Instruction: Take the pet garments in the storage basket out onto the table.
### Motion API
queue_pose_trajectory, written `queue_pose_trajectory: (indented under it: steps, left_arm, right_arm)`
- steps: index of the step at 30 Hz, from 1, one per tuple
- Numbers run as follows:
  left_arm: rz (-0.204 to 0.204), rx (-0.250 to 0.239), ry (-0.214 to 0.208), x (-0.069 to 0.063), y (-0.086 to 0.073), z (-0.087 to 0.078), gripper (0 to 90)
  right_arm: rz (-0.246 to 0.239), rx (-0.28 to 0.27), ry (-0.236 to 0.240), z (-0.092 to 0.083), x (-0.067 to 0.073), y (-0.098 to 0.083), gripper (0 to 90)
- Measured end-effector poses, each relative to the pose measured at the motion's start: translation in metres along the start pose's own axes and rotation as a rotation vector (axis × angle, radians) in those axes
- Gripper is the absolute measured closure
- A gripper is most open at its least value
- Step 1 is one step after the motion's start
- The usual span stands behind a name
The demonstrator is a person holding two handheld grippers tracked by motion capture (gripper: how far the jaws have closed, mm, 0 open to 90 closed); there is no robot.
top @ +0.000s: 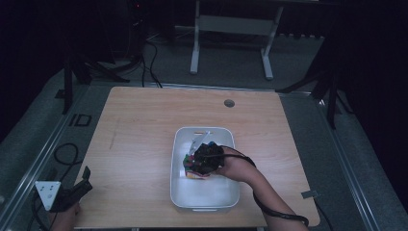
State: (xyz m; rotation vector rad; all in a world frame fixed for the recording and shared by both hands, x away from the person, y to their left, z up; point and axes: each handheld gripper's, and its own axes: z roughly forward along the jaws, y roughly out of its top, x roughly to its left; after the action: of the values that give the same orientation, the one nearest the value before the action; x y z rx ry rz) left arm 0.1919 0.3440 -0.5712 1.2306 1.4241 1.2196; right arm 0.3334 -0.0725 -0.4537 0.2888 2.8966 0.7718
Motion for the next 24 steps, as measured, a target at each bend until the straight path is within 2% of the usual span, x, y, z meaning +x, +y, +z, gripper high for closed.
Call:
queue_pose_trajectory:
  steps: [6, 12, 18, 23, 24]
  left_arm:
    - [0.002, 0.001, 0.002, 0.000, 0.000, 0.000, 1.4]
    - [-0.001, -0.001, 0.003, 0.000, 0.000, 0.000, 1.3]
    - [0.001, -0.002, 0.003, 0.000, 0.000, 0.000, 1.3]
    - [0.002, -0.001, 0.003, 0.000, 0.000, 0.000, 1.3]
    - [0.002, -0.001, 0.003, 0.000, 0.000, 0.000, 1.3]
  right_arm:
    - [-0.005, -0.100, -0.028, -0.044, -0.001, 0.012, 65.3]
    - [0.000, -0.176, -0.051, -0.077, -0.004, 0.018, 65.3]
    - [0.020, -0.220, -0.086, -0.101, -0.012, 0.016, 65.2]
    - [0.038, -0.236, -0.132, -0.122, -0.020, 0.008, 65.2]
    - [0.038, -0.236, -0.132, -0.122, -0.020, 0.008, 65.2]
